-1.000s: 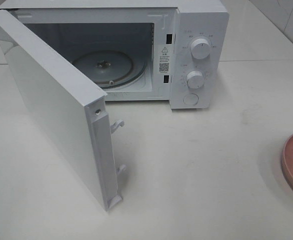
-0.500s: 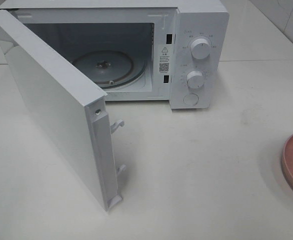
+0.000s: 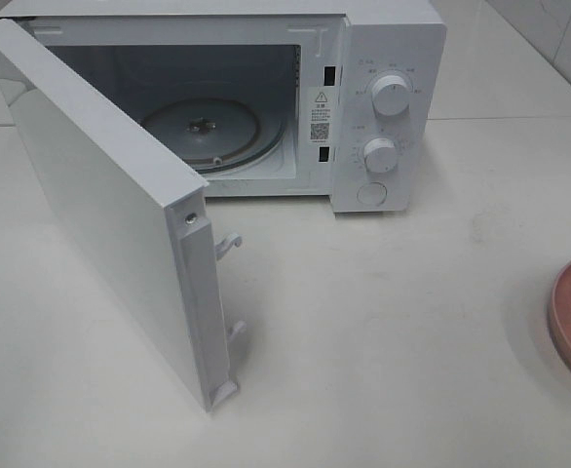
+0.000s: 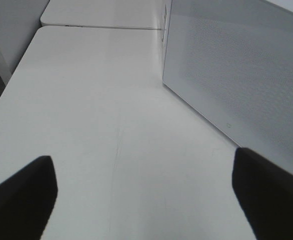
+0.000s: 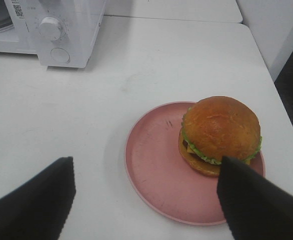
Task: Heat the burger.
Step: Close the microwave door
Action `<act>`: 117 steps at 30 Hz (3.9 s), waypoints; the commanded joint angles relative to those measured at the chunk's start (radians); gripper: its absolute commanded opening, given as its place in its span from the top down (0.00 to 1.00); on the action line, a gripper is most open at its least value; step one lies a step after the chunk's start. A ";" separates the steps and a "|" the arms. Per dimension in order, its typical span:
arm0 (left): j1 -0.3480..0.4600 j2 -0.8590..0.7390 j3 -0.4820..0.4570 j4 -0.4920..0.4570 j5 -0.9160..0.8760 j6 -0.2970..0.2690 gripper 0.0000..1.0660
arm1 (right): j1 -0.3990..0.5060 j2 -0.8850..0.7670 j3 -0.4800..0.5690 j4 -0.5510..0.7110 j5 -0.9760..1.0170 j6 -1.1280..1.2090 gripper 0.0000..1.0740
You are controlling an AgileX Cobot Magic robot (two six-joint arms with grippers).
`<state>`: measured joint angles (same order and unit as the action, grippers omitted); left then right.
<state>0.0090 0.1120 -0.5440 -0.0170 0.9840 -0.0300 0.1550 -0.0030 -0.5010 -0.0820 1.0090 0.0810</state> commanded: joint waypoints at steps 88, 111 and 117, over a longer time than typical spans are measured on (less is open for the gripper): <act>-0.715 1.578 -0.030 -0.417 -1.808 0.186 1.00 | -0.009 -0.033 0.002 -0.002 -0.014 -0.010 0.29; -0.796 1.811 -0.439 -0.713 -1.727 0.449 1.00 | -0.009 -0.033 0.002 -0.002 -0.014 -0.010 0.29; -0.792 1.856 -0.519 -0.767 -1.702 0.514 1.00 | -0.009 -0.033 0.002 -0.002 -0.014 -0.010 0.29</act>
<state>-0.7940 1.9630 -1.0420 -0.7660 -0.6760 0.4730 0.1550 -0.0030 -0.5010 -0.0810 1.0090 0.0810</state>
